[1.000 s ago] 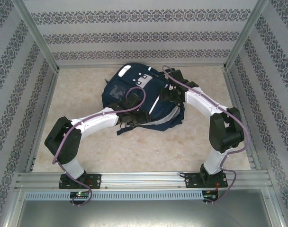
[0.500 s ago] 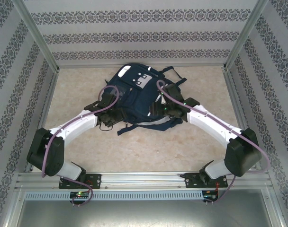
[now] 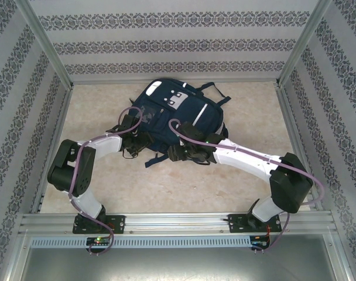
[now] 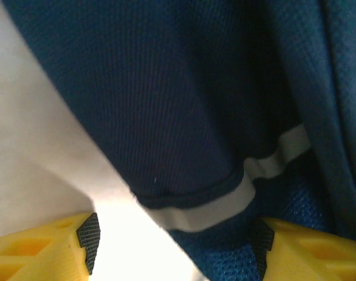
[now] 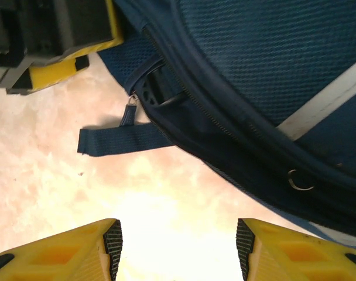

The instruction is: Pack books, pencil case, and school supplies into a backpack

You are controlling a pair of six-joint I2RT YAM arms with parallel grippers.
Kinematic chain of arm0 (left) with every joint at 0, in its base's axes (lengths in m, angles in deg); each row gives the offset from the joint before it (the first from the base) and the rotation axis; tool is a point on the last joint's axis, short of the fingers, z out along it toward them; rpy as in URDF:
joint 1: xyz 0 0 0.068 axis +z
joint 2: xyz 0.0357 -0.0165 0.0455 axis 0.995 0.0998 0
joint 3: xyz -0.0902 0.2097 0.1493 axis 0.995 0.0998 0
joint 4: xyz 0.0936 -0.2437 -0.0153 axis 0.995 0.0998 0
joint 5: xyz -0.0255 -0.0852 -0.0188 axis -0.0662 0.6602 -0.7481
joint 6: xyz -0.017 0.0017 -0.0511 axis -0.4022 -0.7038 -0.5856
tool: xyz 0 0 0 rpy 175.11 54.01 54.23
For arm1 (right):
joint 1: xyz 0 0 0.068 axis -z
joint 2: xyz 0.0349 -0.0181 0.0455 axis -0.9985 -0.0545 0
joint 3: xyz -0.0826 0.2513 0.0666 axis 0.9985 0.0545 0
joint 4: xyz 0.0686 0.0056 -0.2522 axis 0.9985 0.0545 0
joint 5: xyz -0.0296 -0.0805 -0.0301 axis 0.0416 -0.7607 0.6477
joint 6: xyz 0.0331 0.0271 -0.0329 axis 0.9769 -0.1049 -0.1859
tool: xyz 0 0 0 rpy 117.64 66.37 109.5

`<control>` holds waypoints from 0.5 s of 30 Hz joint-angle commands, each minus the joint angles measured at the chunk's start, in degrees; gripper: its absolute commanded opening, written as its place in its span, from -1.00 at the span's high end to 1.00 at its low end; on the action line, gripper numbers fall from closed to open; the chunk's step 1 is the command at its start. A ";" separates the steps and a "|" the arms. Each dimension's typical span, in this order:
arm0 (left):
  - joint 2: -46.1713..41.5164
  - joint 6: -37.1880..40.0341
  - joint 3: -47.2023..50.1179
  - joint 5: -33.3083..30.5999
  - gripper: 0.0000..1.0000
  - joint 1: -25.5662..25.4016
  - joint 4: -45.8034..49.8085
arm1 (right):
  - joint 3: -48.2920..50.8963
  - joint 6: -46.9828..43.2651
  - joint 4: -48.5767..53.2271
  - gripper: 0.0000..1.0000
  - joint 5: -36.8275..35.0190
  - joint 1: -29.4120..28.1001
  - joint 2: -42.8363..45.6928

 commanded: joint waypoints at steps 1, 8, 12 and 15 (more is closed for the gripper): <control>2.91 -1.93 -0.47 2.82 -0.33 0.50 -8.64 | -1.51 1.08 -1.75 -0.07 -2.01 -1.33 -1.10; 5.30 -5.32 -1.23 5.22 1.00 -0.06 -12.02 | -2.32 1.65 -2.24 -0.04 -2.04 -2.33 -3.25; 2.82 -9.29 -0.70 4.24 1.00 -2.80 -11.16 | -1.76 2.09 -3.66 0.03 -1.51 -2.51 -4.05; 0.25 -11.31 -1.07 2.06 1.00 -6.02 -9.80 | -1.24 2.55 -4.40 0.10 -1.42 -2.60 -4.91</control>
